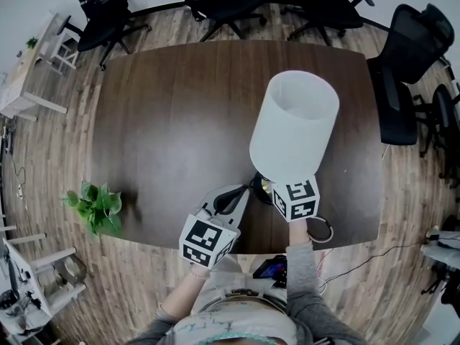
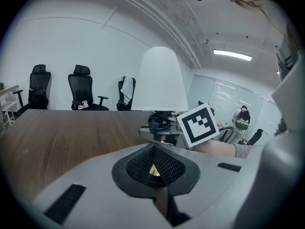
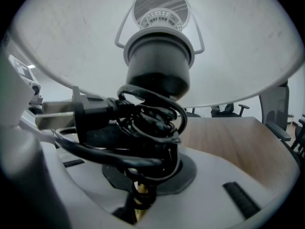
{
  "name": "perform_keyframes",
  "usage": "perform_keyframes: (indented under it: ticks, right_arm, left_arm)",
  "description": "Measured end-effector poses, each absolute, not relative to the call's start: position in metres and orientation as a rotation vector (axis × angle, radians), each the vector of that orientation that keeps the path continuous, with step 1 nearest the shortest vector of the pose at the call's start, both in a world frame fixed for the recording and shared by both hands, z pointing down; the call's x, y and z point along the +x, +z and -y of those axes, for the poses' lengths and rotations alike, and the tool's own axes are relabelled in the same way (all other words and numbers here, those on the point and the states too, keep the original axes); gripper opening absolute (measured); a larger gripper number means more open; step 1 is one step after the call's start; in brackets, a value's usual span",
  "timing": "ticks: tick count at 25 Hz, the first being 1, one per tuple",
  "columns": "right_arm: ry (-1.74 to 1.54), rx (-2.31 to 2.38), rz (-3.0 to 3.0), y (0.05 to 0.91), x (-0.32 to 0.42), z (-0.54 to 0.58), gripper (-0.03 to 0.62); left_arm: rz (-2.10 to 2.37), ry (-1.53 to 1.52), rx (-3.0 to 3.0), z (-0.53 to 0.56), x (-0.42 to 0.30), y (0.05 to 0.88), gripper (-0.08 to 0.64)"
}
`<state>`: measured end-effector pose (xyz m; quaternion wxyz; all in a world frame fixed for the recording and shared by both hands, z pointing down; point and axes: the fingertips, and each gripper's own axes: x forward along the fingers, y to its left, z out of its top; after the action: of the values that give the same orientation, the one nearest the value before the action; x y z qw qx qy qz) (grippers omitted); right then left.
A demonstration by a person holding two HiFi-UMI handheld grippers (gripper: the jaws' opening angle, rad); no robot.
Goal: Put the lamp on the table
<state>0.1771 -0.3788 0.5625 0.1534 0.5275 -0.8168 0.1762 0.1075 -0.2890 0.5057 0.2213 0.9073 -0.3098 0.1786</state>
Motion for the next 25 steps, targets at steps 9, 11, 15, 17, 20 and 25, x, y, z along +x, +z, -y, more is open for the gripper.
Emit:
perform_keyframes:
  ticks: [9, 11, 15, 17, 20, 25]
  right_arm:
    - [0.531, 1.486, 2.383, 0.565, 0.181, 0.366, 0.058]
    - [0.511, 1.487, 2.392, 0.565, 0.18, 0.362, 0.058]
    - [0.482, 1.505, 2.415, 0.564, 0.179, 0.356, 0.058]
    - [0.485, 1.514, 2.429, 0.563, 0.18, 0.353, 0.058]
    - [0.478, 1.511, 2.447, 0.563, 0.181, 0.35, 0.058]
    - [0.453, 1.486, 2.473, 0.563, 0.178, 0.346, 0.058]
  left_arm:
    - [0.806, 0.5, 2.548, 0.289, 0.118, 0.498, 0.011]
    - [0.786, 0.49, 2.56, 0.286, 0.123, 0.495, 0.011]
    - [0.744, 0.489, 2.587, 0.279, 0.133, 0.492, 0.011]
    - [0.725, 0.498, 2.586, 0.274, 0.136, 0.494, 0.011]
    - [0.712, 0.511, 2.58, 0.27, 0.137, 0.497, 0.011]
    - [0.708, 0.527, 2.583, 0.269, 0.133, 0.5, 0.011]
